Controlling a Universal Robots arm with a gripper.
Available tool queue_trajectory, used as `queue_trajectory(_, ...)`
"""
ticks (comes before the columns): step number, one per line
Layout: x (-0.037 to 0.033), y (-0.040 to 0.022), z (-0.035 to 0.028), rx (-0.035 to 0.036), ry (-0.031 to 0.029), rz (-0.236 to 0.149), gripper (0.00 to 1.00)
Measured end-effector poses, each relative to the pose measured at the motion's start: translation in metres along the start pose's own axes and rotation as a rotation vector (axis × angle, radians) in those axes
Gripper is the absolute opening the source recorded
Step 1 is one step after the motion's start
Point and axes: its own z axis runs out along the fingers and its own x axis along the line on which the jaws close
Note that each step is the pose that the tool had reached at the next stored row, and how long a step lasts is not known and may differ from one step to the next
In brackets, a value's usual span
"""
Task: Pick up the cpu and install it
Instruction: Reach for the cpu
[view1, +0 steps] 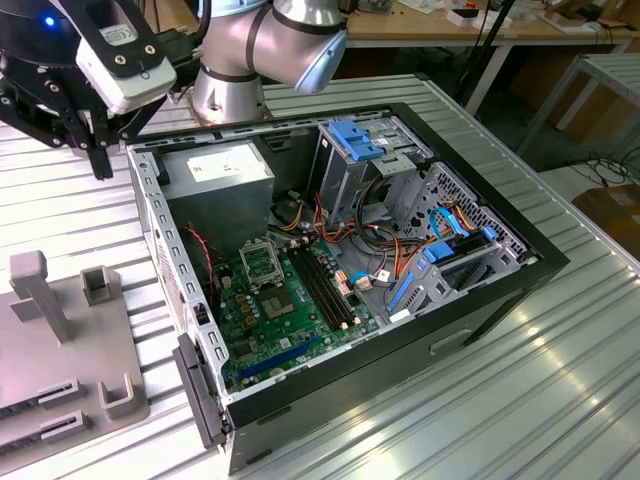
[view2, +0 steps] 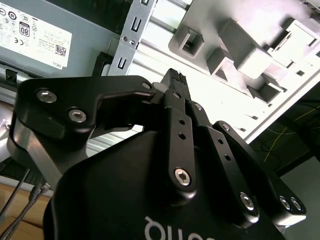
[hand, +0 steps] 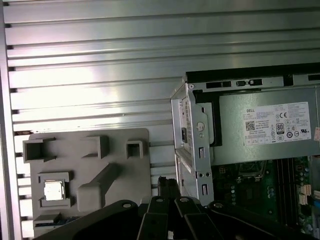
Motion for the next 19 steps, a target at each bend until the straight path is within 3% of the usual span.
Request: queue_trajectory(19,0.0167,-0.0012,-0.0004,-0.0001,-0.0001,0.0,0.11)
